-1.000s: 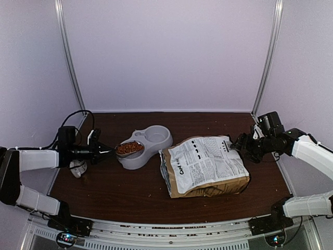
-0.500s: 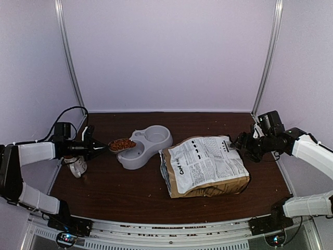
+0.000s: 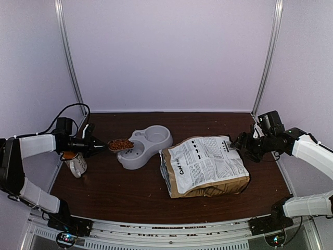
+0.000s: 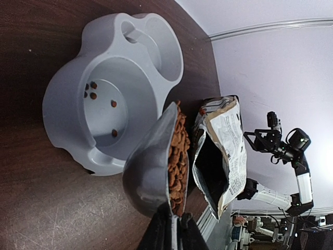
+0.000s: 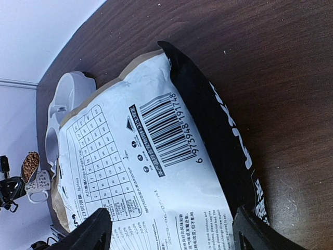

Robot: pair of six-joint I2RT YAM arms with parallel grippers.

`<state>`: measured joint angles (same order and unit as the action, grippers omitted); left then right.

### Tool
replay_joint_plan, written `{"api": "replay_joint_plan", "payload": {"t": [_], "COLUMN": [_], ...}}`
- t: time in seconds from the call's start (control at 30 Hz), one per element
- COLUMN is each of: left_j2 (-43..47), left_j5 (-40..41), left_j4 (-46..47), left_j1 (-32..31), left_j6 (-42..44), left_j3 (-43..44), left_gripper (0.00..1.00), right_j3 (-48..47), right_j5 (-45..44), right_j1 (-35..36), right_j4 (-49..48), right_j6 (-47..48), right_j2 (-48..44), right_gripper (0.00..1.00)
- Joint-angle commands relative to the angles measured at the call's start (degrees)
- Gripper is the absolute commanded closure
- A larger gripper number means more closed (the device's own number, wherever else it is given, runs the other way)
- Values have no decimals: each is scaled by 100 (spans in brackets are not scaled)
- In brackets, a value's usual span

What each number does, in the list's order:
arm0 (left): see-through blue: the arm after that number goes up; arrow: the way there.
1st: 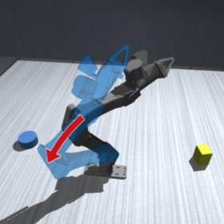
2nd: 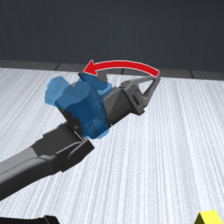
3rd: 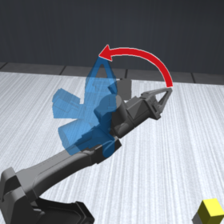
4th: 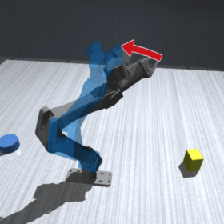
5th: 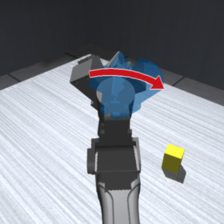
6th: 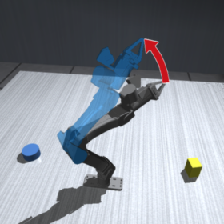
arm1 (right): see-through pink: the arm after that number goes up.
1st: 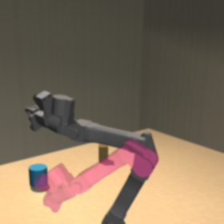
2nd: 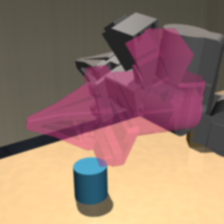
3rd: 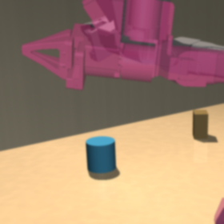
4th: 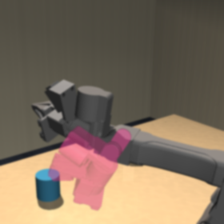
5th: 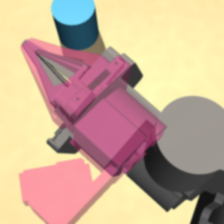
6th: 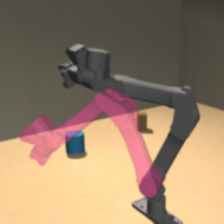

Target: Serve the pet food

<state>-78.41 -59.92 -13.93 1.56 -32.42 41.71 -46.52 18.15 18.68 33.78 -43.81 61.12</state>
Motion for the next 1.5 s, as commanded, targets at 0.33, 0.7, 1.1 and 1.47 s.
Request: {"api": "replay_joint_plan", "payload": {"t": [0.33,0.7,1.1,1.47], "left_j2": [-320,-426,-513,-687], "left_j5": [535,949,1234,2070], "left_j4": [-777,-1254,-1526,-2099], "left_j1": [51,48,-71,-489], "left_j6": [779,1128,1352,1715], "left_j3": [860,1157,1353,1890], "left_gripper": [100,100,100,100], "right_j3": [-102,-95,-98,-105], "right_j5": [-119,-119,-130,-236], "right_j1": [47,44,46,48], "right_j4": [-20,-62,-56,12], "right_j6": [92,119,140,180], "right_j2": [-74,-22,-24,-99], "right_gripper": [19,18,18,18]}}
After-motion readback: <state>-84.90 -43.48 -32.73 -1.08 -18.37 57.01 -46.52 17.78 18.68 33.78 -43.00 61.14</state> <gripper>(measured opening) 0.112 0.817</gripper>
